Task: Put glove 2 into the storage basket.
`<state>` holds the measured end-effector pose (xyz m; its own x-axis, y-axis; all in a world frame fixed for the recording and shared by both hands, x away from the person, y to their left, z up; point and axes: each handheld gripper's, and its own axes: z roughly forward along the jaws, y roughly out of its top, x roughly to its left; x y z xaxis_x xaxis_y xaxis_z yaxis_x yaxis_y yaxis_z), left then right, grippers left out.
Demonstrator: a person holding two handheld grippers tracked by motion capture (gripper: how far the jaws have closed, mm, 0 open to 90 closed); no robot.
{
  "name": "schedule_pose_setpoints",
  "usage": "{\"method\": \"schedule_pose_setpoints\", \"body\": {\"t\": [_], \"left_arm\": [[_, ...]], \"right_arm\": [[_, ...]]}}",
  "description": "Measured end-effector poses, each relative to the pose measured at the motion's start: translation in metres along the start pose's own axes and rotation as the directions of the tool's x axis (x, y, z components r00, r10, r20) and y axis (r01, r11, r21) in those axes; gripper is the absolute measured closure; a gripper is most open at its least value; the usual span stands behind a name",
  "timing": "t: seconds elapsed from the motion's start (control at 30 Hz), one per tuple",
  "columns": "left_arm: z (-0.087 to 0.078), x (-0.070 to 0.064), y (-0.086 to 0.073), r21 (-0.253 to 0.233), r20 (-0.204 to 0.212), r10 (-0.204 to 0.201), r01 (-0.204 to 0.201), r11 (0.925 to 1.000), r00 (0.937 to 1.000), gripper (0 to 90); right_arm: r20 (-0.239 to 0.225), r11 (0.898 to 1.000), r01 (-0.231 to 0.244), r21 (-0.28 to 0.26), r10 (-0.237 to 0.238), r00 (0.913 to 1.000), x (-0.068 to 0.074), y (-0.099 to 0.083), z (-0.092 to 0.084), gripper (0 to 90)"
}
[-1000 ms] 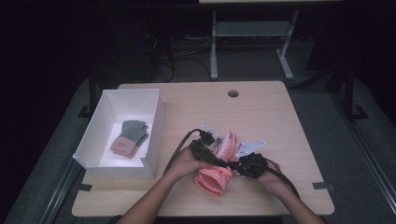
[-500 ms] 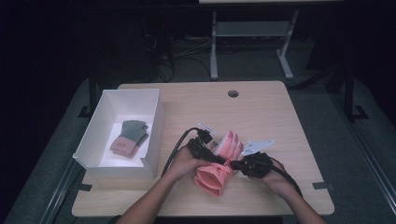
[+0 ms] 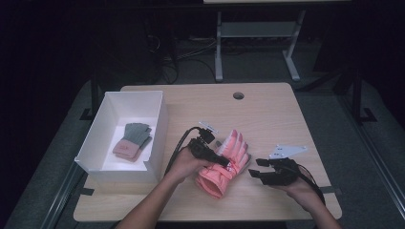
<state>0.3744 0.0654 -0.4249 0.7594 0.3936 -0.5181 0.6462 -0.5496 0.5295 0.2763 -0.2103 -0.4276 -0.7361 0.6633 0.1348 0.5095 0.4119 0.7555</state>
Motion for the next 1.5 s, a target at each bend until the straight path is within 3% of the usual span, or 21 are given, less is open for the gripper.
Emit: {"method": "schedule_pose_setpoints", "body": {"t": [0.23,0.33,0.8,1.2,1.5], "left_arm": [[-0.021,-0.007,0.006,-0.022,-0.014,-0.005,0.005,0.9997,0.9999,62.2],[-0.032,-0.011,0.009,-0.018,-0.024,-0.004,0.003,0.9998,0.9997,62.0],[-0.083,-0.023,0.023,-0.048,-0.072,0.005,-0.009,0.9988,0.9974,61.5],[-0.15,-0.032,0.031,-0.094,-0.136,-0.005,-0.008,0.9955,0.9907,61.4],[-0.211,-0.027,0.024,-0.167,-0.195,-0.042,0.009,0.9859,0.9799,61.4]], "right_arm": [[0.053,0.997,-0.072,0.028,0.071,0.9961,-0.008,-0.019,-0.008,18.0],[0.083,0.994,-0.087,0.063,0.081,0.9932,-0.009,-0.026,-0.008,13.3],[0.091,0.994,-0.056,0.094,0.047,0.9948,-0.011,-0.031,0.001,10.5],[0.095,0.994,-0.061,0.087,0.052,0.9941,-0.011,-0.032,0.003,9.5],[0.099,0.995,-0.055,0.082,0.047,0.994,-0.012,-0.032,0.003,9.5]]}}
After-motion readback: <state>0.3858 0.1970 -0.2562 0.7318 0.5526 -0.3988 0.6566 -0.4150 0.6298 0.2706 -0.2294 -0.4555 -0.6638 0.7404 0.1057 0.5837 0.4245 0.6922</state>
